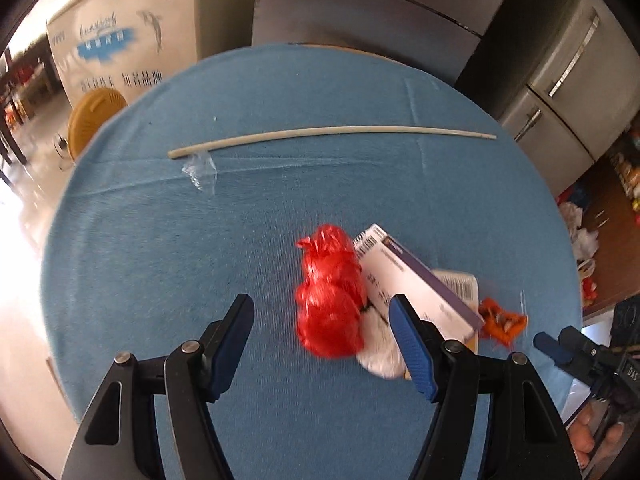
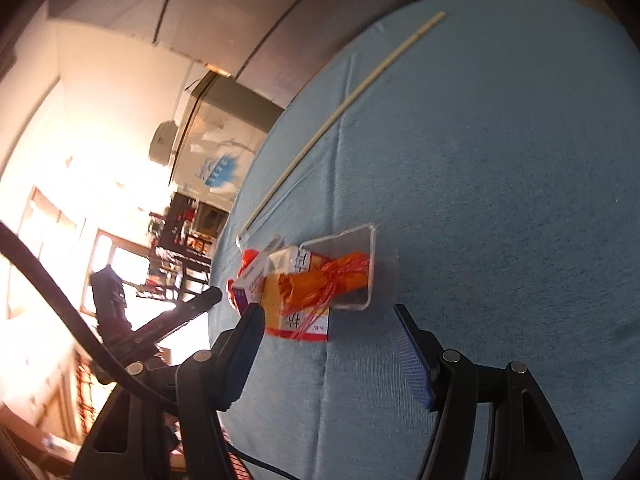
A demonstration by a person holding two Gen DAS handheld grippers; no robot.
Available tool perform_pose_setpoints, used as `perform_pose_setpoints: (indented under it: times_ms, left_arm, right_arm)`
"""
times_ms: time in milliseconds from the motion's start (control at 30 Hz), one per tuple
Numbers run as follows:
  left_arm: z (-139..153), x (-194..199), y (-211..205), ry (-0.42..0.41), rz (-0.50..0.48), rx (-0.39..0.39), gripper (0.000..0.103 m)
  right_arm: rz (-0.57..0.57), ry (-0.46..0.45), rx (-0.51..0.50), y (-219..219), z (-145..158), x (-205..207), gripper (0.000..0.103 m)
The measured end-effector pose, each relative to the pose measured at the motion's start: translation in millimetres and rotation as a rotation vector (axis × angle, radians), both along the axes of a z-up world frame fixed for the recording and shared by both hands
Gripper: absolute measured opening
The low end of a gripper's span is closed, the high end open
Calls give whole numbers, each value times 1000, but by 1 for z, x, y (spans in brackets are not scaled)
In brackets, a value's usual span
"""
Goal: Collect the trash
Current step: 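Grasp the red plastic bag with left tool while right tool approaches the clear plastic tray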
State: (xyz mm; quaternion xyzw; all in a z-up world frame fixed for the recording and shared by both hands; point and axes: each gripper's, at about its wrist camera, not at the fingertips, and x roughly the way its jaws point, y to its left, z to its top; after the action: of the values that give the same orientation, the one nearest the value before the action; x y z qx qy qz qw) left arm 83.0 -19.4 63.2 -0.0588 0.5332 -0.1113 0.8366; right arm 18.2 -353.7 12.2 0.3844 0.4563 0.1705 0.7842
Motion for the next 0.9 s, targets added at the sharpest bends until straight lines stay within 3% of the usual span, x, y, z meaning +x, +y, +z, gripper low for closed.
perform_pose_setpoints:
  times_ms: [133,267,433,567,733,900]
  left_arm:
    - [-12,16,0,50,-7,-43,54]
    - [-28,26,2,90,-11,-79,43]
    - [-31,19,3,60,-17,-98,40]
    - [-30,7,11,40,-12,-88,38]
    - [-29,-20,26,44,-6,-89,37]
    - [-29,-48,36,69,10,-109,37]
  right_arm:
    - [-42,22,10,-10,0,7,68]
    - [-26,-25,-18,-6,12,14,68]
    - [32,-76,-7,11,29,22,68]
    - [-24,-76,-56,9,32,25,68]
    - [-89,-7,-77,-5,10,38,68]
    - [-57,9,33,-7,-18,66,68]
